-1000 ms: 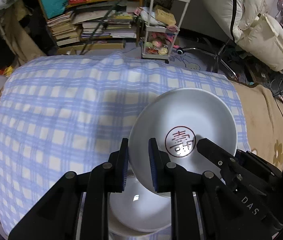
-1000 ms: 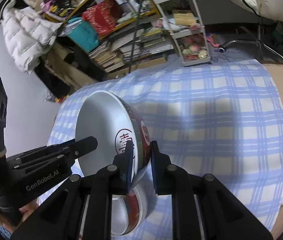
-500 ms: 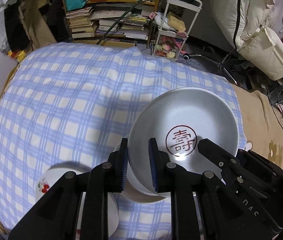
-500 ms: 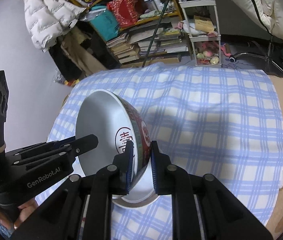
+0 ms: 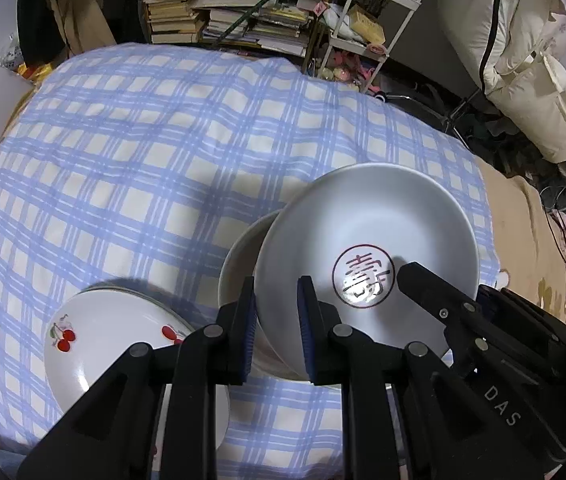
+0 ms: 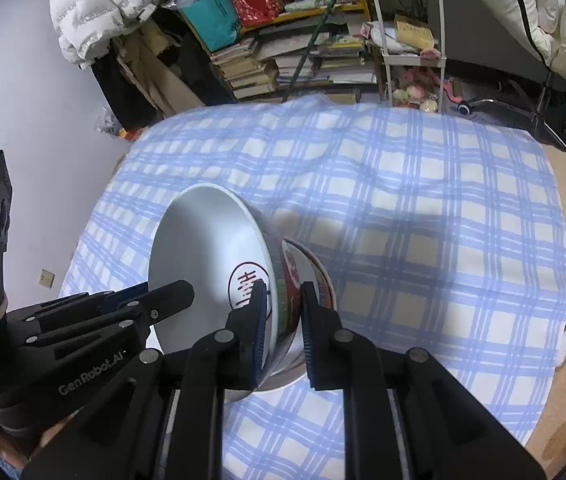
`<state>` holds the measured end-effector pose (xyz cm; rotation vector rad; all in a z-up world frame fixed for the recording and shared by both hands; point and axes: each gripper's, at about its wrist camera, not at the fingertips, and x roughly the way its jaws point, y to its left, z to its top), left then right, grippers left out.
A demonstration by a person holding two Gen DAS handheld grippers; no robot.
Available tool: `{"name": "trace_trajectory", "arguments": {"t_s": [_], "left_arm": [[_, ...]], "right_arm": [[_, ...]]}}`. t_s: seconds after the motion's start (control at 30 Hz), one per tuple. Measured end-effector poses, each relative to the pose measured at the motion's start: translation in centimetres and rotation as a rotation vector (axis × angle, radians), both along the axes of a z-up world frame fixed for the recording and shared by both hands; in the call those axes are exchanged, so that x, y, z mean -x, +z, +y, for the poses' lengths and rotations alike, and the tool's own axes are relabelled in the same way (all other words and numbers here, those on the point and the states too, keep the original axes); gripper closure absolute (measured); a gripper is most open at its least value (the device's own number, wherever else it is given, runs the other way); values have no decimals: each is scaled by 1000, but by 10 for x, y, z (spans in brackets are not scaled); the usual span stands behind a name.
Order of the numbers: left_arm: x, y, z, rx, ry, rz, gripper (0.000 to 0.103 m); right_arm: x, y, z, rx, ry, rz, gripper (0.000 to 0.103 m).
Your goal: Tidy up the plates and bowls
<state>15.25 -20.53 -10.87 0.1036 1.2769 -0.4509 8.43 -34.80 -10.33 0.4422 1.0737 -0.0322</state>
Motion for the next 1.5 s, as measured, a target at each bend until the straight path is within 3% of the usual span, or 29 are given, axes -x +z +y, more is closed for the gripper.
{"name": "trace_trajectory", "arguments": {"t_s": [0.53, 1.03, 1.13, 1.3, 1.4, 1.5], "left_arm": [[-5, -43, 4, -85, 14, 58, 85], [-2, -22, 9, -102, 20, -5, 82], [-6, -18, 17, -114, 43, -15, 80], [-11, -18, 29, -136, 80, -36, 61], [-12, -20, 32, -149, 78, -43, 59], [-11, -24, 33, -157, 70, -44, 55]], "right_arm": [[-16, -45, 12, 24, 49, 156, 85], [-18, -38, 11, 35, 75, 131, 78], [-15, -30, 6, 43, 54, 102, 66], [-8, -13, -5, -21, 23, 15, 39], [-6, -12, -9, 8, -1, 29, 19], [-5, -13, -15, 16, -25, 46, 10]]}}
